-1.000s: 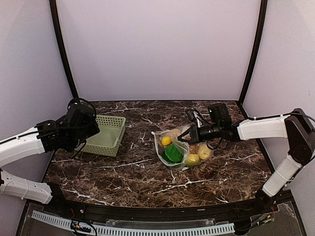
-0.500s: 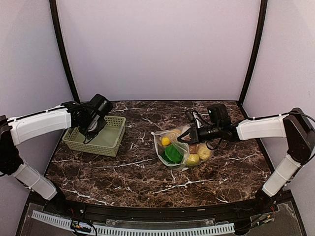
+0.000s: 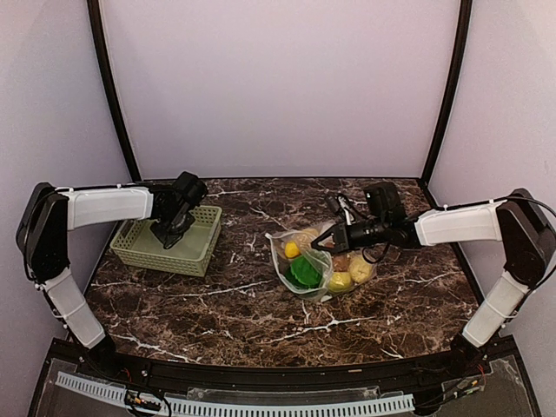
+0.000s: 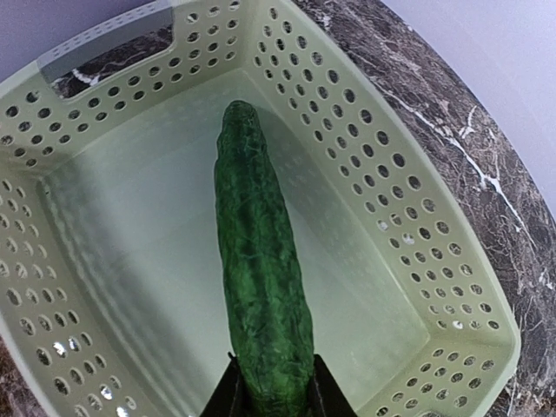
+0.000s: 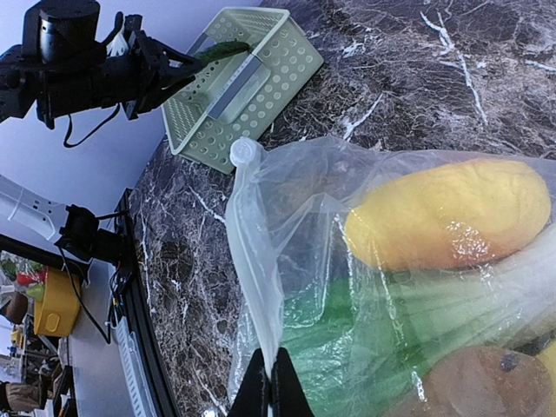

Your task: Open the zip-top bag and remove the fake food

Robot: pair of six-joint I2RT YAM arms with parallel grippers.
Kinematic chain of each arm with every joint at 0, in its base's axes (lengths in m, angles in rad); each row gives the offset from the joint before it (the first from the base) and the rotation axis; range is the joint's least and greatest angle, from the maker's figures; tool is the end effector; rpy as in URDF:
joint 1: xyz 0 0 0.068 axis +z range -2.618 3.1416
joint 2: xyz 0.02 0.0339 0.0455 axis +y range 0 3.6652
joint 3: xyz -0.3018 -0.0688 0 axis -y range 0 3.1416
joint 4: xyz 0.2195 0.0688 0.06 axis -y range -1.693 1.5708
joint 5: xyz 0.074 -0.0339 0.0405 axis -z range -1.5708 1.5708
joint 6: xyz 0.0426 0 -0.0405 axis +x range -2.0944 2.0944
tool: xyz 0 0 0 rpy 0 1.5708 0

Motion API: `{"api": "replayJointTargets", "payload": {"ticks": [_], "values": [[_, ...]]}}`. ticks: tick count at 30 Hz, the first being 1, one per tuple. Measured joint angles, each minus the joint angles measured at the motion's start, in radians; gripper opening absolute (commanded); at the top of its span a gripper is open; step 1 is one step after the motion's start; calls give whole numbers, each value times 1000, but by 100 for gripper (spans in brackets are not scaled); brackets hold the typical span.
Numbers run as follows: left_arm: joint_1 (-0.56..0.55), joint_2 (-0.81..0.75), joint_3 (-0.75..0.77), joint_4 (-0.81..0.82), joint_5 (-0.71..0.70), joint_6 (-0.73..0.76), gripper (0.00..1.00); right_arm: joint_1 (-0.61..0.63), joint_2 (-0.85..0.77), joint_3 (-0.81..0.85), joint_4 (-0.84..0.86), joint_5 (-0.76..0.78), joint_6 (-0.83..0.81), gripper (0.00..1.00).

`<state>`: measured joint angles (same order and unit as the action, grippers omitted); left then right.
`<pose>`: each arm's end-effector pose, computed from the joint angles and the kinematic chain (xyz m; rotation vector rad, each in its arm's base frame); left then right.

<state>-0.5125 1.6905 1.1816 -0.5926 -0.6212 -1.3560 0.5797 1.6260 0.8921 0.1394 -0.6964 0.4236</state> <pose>0.2964 -0.1383 0.2617 -1.1386 2.0925 -0.0034 0.2596 0.2026 0.2526 -0.6133 2.2292 1.3022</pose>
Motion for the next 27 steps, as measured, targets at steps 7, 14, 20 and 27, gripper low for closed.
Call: {"api": "replayJointTargets", "payload": {"ticks": [7,14,20,27], "values": [[13,60,29,169,15,138,46,0,3,17,-6,-8,-4,0],[29,67,18,393,79,285,68,0,3,19,-14,-7,-8,0],[31,6,-76,576,175,490,71,0,3,21,-24,-7,-14,0],[2,-208,-279,833,429,804,73,0,1,29,-35,-7,-19,0]]}}
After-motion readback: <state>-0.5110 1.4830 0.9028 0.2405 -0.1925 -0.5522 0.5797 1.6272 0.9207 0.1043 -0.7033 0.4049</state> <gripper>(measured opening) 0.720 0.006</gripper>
